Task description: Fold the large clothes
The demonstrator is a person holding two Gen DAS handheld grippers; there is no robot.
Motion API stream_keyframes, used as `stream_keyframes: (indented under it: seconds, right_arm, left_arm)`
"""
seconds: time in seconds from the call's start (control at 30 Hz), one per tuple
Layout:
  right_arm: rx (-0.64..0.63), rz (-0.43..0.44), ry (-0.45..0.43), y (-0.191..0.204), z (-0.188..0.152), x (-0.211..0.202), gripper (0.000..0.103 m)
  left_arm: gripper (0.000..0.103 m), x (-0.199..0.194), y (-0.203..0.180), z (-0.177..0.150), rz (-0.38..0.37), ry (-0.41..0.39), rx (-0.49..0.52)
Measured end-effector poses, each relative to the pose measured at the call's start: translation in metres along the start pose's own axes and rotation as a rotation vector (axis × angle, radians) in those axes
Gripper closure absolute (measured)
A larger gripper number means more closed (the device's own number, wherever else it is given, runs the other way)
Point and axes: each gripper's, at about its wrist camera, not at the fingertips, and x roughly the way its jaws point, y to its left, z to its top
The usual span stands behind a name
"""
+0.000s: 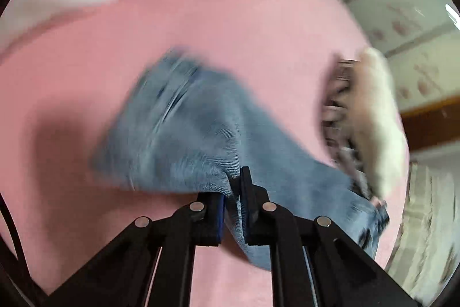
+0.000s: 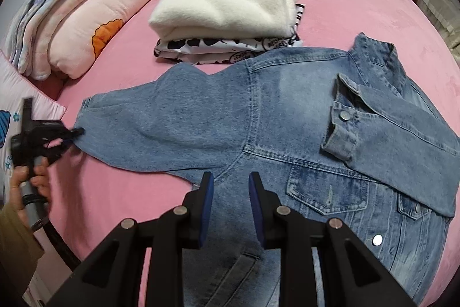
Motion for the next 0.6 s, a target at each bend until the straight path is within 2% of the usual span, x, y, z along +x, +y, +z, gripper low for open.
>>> stream_keyframes:
  seconds: [0.17,0.27,0.37,0.4,0.43,0.47,0.53,0.6]
  right_arm:
    - [0.073,-0.001,-0.007,-0.034,-0.01,-0.009,0.078]
    - [0.126,-0.014,-0.022,-0.062,-0.019,-0.019,0.078]
    - [0.189,-0.043,-0.049,-0.099,-0.032,-0.036,0.078]
    - [0.223,-0.057,-0.059,-0.12,-0.04,-0.044,0.078]
    - [0.238,-0.066,-0.06,-0.131,-0.044,-0.048,0.078]
    - [0.263,-0.08,-0.059,-0.147,-0.051,-0.052,0.078]
    - [0.321,-0.117,-0.048,-0.185,-0.069,-0.061,0.078]
    - [0.36,-0.136,-0.037,-0.211,-0.082,-0.066,0.078]
  left_arm:
    - [0.096,-0.055,-0.115,-0.032,-0.095,-0.09,0.313]
    - [0.096,-0.072,-0.195,-0.071,-0.179,-0.102,0.521]
    - [0.096,-0.068,-0.281,-0.129,-0.297,-0.078,0.715]
    - [0.095,-0.064,-0.298,-0.147,-0.317,-0.067,0.764]
    - [0.089,-0.055,-0.32,-0.171,-0.324,-0.049,0.833]
    - [0.075,-0.042,-0.338,-0.195,-0.316,-0.026,0.909]
    - [0.058,-0.003,-0.366,-0.255,-0.225,0.062,1.074]
    - [0.058,0.03,-0.373,-0.301,-0.171,0.171,1.164]
